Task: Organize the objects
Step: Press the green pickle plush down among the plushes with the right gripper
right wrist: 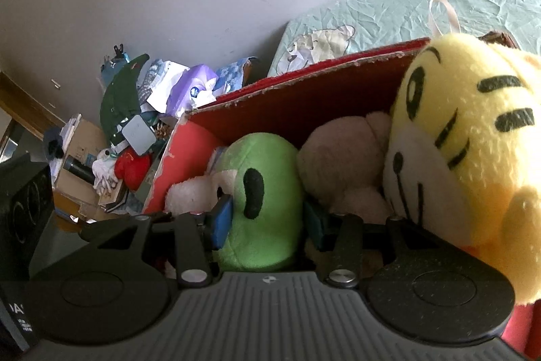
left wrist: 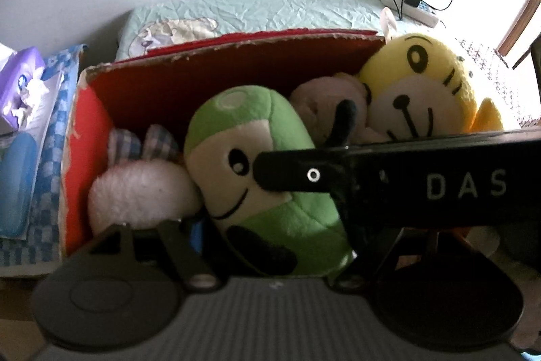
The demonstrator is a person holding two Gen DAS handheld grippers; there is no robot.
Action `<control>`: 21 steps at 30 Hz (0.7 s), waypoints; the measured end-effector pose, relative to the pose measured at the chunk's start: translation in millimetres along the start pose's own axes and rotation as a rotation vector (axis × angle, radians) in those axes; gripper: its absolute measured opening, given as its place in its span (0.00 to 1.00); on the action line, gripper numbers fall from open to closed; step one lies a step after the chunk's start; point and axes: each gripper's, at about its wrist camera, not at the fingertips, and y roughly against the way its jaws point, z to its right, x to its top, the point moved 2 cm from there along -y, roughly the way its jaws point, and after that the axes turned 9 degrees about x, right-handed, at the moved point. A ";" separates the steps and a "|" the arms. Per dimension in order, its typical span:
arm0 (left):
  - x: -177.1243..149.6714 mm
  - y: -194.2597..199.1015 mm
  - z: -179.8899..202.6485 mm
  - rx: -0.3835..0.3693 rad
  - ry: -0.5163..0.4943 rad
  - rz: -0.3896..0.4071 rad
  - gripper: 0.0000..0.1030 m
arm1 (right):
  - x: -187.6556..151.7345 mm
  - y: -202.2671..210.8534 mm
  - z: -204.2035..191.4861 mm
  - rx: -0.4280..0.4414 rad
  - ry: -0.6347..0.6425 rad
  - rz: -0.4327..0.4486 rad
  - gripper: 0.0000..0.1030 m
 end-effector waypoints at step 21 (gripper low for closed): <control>0.1 -1.5 6.7 0.045 -0.050 0.006 0.80 | -9.3 22.4 5.9 0.033 -0.065 0.050 0.37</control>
